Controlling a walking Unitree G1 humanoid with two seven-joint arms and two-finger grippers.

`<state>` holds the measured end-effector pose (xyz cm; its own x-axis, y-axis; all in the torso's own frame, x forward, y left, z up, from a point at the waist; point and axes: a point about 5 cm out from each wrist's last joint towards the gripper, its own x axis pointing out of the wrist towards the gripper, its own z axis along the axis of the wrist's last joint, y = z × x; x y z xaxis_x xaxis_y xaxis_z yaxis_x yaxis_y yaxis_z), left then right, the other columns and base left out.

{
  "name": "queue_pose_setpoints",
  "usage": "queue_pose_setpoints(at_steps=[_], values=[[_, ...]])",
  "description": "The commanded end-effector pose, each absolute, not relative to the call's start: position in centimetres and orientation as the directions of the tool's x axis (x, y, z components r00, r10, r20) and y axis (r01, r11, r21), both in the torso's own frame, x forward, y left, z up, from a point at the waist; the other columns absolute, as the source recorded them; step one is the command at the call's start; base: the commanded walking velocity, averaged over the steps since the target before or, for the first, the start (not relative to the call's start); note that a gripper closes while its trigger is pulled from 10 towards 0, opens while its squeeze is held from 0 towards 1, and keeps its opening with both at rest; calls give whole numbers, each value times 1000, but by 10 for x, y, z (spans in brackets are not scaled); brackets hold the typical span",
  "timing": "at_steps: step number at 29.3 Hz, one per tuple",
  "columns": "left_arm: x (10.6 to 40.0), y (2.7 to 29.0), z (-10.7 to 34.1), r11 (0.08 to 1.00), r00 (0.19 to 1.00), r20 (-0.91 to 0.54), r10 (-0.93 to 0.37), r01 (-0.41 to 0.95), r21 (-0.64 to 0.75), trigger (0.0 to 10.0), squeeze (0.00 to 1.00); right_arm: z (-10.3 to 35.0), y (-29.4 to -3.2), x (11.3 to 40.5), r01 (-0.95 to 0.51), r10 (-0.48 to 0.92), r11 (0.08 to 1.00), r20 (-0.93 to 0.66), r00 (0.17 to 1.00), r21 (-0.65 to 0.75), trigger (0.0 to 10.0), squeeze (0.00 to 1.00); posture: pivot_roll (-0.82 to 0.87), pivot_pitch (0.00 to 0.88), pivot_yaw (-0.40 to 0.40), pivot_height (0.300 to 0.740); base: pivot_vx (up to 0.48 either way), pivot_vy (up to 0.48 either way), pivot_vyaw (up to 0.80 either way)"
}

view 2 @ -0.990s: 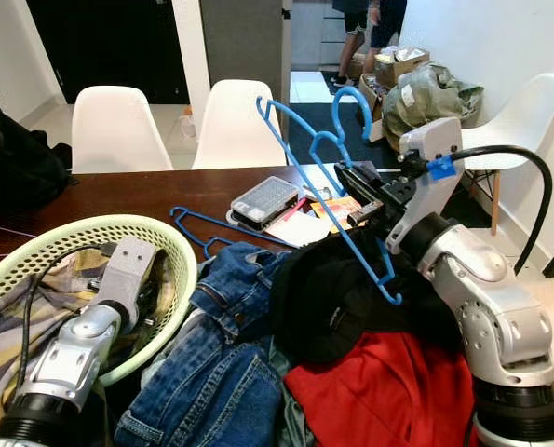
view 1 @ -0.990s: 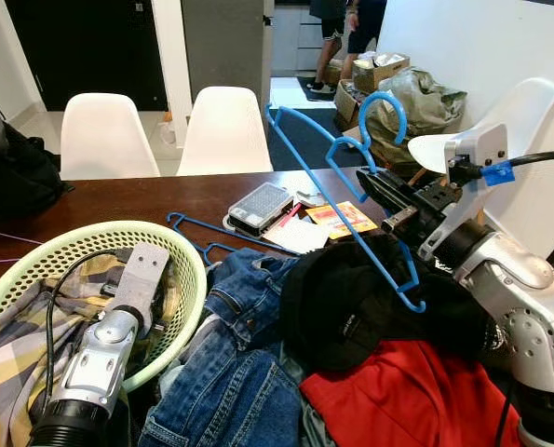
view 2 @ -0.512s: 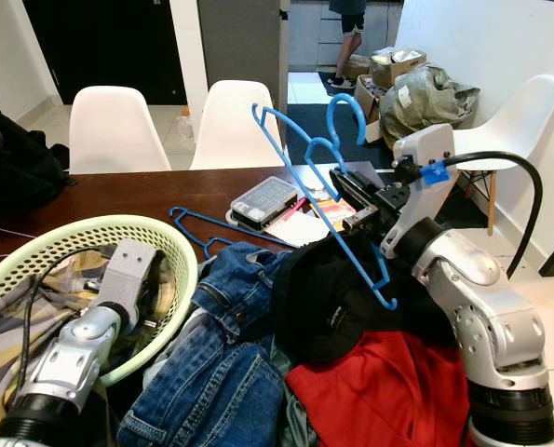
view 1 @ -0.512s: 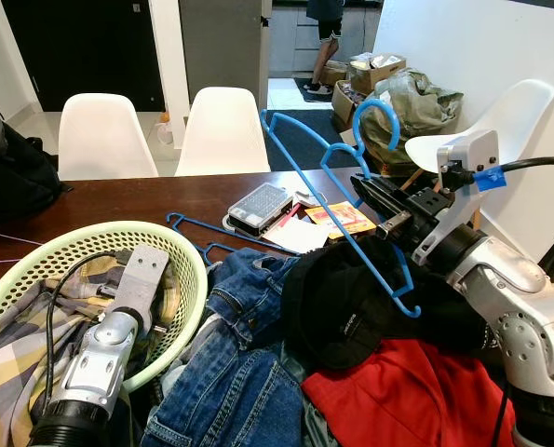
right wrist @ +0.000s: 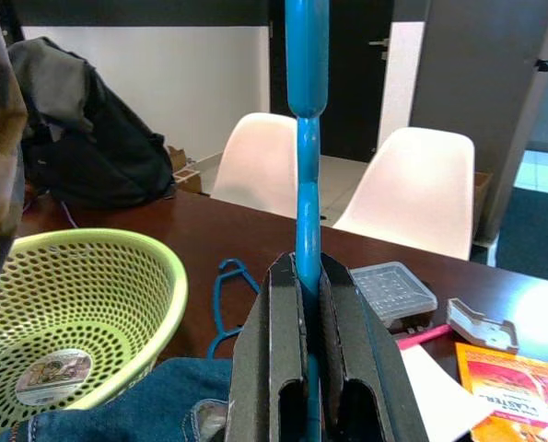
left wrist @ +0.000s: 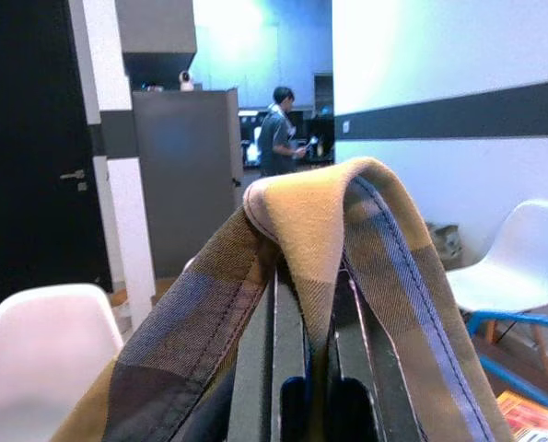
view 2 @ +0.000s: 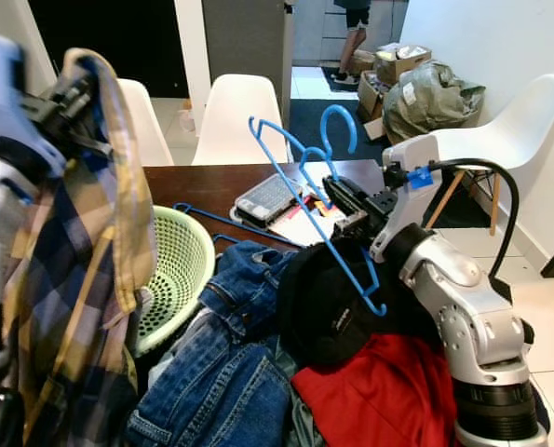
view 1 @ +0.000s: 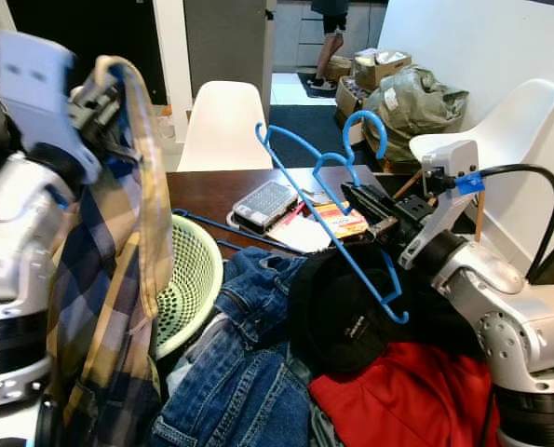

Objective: Hang hanger

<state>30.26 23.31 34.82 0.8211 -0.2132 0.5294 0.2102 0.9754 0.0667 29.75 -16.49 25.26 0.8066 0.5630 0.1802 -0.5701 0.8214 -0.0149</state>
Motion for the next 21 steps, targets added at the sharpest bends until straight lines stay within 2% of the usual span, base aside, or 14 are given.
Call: queue_pose_setpoints(at_steps=[1, 3, 9, 10, 11, 12, 13, 17, 18, 21], values=[[295, 234, 364, 970, 779, 587, -218, 241, 39, 0, 0, 253, -164, 300, -569, 562, 822, 190, 805, -18, 10000, 0, -42, 0, -53, 740, 0, 0, 0], [286, 250, 385, 948, 714, 687, -138, 297, -118, 0, 0, 254, -163, 301, -570, 562, 822, 195, 804, -17, 10000, 0, -37, 0, -59, 740, 0, 0, 0], [286, 250, 385, 948, 714, 687, -138, 297, -118, 0, 0, 254, -163, 301, -570, 562, 822, 195, 804, -17, 10000, 0, -37, 0, -59, 740, 0, 0, 0], [279, 259, 397, 935, 679, 728, -94, 311, -169, 0, 0, 254, -163, 302, -570, 561, 822, 198, 804, -17, 10000, 0, -37, 0, -59, 740, 0, 0, 0], [263, 280, 424, 950, 598, 801, 16, 240, -198, 0, 0, 255, -163, 304, -566, 557, 824, 204, 805, -15, 10000, 0, -16, 0, -71, 740, 0, 0, 0], [263, 280, 424, 950, 598, 801, 16, 240, -198, 0, 0, 255, -163, 304, -566, 557, 824, 204, 805, -15, 10000, 0, -16, 0, -71, 740, 0, 0, 0], [246, 297, 444, 967, 531, 841, 104, 146, -211, 0, 0, 256, -164, 306, -564, 553, 826, 210, 806, -13, 10000, 0, -16, 0, -71, 740, 0, 0, 0], [246, 297, 444, 967, 531, 841, 104, 146, -211, 0, 0, 256, -164, 306, -564, 553, 826, 210, 806, -13, 10000, 0, -16, 0, -71, 740, 0, 0, 0], [231, 309, 460, 979, 479, 864, 155, 45, -200, 0, 0, 257, -165, 307, -562, 550, 827, 216, 807, -8, 10000, 0, 25, 0, -96, 740, 0, 0, 0], [222, 315, 468, 983, 467, 868, 171, -23, -181, 0, 0, 257, -166, 310, -560, 546, 829, 223, 808, 0, 10000, 0, 46, 0, -107, 740, 0, 0, 0]])
